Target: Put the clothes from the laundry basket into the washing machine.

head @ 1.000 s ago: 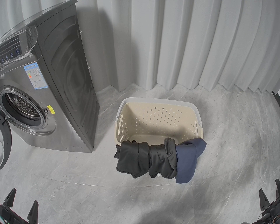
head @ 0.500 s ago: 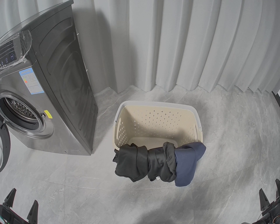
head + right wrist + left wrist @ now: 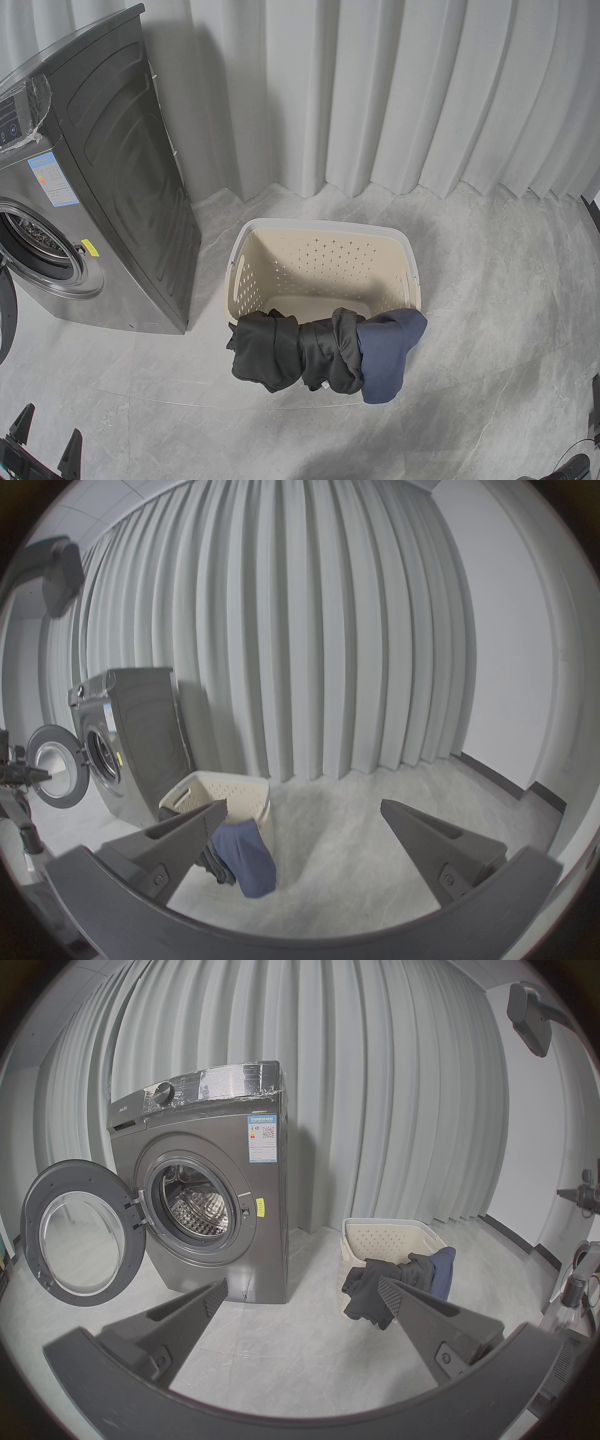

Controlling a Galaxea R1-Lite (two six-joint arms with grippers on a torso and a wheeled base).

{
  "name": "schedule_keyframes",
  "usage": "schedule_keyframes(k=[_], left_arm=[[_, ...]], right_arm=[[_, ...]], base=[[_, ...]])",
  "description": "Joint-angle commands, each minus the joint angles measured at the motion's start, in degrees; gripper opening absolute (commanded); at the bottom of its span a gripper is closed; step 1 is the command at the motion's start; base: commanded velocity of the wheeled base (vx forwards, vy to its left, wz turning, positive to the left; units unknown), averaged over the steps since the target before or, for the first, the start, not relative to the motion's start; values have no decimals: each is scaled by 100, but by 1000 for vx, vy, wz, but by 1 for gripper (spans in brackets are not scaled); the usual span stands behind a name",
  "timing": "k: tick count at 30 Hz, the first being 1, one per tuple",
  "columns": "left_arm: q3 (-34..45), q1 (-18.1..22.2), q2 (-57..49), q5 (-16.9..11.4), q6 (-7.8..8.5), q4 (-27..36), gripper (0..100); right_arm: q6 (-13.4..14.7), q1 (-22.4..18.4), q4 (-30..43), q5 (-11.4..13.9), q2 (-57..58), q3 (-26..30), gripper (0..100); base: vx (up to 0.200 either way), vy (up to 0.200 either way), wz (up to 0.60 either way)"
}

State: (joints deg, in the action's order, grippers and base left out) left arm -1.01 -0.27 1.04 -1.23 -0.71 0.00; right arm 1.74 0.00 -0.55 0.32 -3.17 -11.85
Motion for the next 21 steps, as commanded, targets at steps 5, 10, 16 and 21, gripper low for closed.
schedule_keyframes(k=[5, 10, 16, 21], left_arm=[[92, 0, -86, 0, 0, 0, 100], [92, 0, -86, 0, 0, 0, 100], [92, 0, -86, 0, 0, 0, 100], [92, 0, -86, 0, 0, 0, 100]], right_arm=[[-34, 299, 345, 944, -2645, -63, 100], [160, 475, -525, 1128, -4016, -116, 100], [327, 677, -1281, 1128, -5053, -72, 100], [371, 949, -1835, 1076, -6011, -98, 100]], base=[[0, 0, 0], [0, 0, 0], [0, 0, 0], [0, 0, 0]])
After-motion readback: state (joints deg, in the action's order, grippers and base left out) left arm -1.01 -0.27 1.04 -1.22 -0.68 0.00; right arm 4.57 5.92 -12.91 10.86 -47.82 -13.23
